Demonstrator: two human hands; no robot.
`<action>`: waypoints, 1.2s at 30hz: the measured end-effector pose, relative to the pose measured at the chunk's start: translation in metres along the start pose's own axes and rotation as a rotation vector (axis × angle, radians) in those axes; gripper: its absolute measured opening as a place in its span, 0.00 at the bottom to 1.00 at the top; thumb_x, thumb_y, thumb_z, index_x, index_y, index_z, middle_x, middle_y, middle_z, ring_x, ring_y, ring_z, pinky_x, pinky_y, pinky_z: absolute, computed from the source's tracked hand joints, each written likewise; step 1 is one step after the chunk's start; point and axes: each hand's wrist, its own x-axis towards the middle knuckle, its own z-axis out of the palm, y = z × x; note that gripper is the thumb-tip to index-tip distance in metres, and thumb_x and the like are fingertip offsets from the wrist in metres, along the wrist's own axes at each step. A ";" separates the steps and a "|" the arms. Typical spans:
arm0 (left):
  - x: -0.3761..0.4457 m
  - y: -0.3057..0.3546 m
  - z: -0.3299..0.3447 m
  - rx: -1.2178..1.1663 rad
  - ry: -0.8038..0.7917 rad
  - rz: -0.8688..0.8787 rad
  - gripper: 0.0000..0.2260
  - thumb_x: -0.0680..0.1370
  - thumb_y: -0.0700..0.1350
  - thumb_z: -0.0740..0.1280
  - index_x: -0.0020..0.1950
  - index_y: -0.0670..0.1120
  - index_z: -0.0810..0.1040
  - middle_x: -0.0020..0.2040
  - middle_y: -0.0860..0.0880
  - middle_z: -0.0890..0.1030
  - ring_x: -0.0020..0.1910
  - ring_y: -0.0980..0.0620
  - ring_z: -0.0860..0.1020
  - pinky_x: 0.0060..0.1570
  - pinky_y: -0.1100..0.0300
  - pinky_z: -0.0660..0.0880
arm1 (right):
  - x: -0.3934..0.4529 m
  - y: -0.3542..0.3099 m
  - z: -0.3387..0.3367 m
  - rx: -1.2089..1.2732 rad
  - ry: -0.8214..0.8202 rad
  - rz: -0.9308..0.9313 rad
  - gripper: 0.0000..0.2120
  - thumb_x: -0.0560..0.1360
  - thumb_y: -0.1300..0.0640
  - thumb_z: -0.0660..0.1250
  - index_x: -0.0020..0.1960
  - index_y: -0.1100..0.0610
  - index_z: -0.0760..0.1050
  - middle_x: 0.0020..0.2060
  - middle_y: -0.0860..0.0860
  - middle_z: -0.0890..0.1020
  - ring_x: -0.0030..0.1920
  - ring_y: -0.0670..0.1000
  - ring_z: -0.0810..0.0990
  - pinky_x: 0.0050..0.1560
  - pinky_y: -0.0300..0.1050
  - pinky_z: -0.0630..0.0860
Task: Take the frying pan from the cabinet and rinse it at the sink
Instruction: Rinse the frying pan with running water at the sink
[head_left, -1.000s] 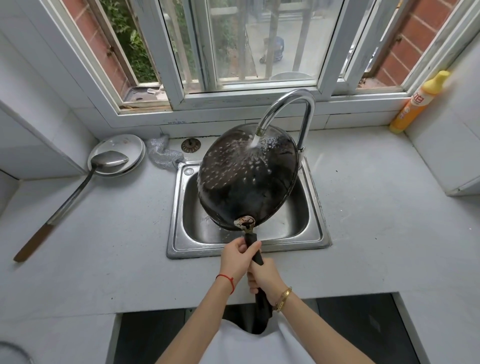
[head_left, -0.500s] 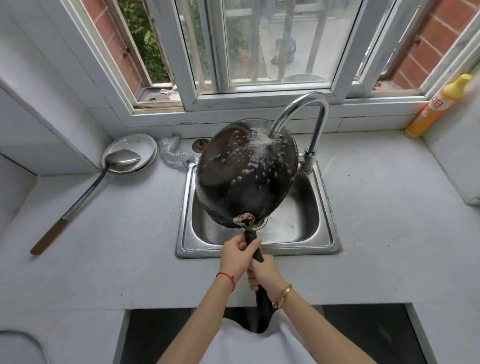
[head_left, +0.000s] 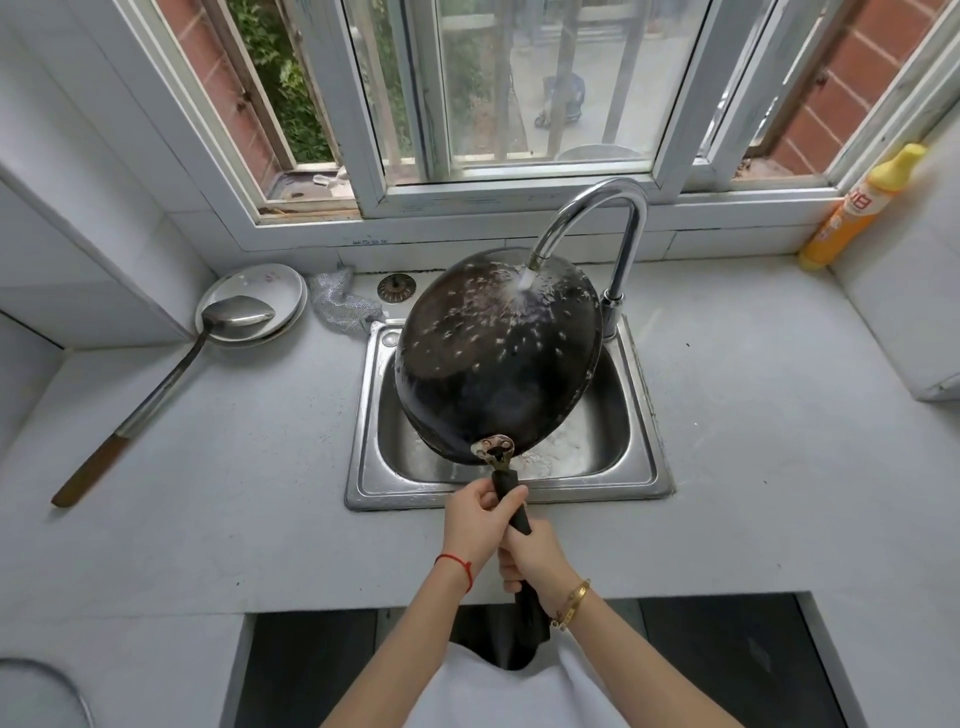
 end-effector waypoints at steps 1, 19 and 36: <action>-0.002 0.000 0.001 -0.004 0.000 0.000 0.08 0.74 0.48 0.73 0.49 0.46 0.81 0.42 0.49 0.86 0.45 0.56 0.84 0.44 0.64 0.79 | -0.001 0.001 -0.001 -0.002 0.002 0.002 0.16 0.79 0.57 0.60 0.32 0.55 0.64 0.21 0.49 0.65 0.21 0.48 0.61 0.23 0.37 0.60; -0.022 -0.004 0.014 0.061 0.000 -0.016 0.09 0.74 0.49 0.72 0.50 0.46 0.81 0.42 0.51 0.85 0.45 0.57 0.83 0.40 0.68 0.77 | -0.021 0.013 -0.013 0.009 -0.004 0.007 0.17 0.81 0.55 0.59 0.33 0.56 0.66 0.22 0.49 0.66 0.21 0.47 0.63 0.23 0.37 0.63; -0.023 -0.009 0.002 -0.005 0.004 -0.041 0.06 0.76 0.48 0.71 0.47 0.46 0.80 0.44 0.45 0.85 0.47 0.53 0.83 0.44 0.64 0.78 | -0.020 0.014 -0.003 -0.009 -0.013 -0.008 0.16 0.80 0.54 0.61 0.34 0.57 0.67 0.21 0.48 0.67 0.20 0.47 0.63 0.23 0.37 0.63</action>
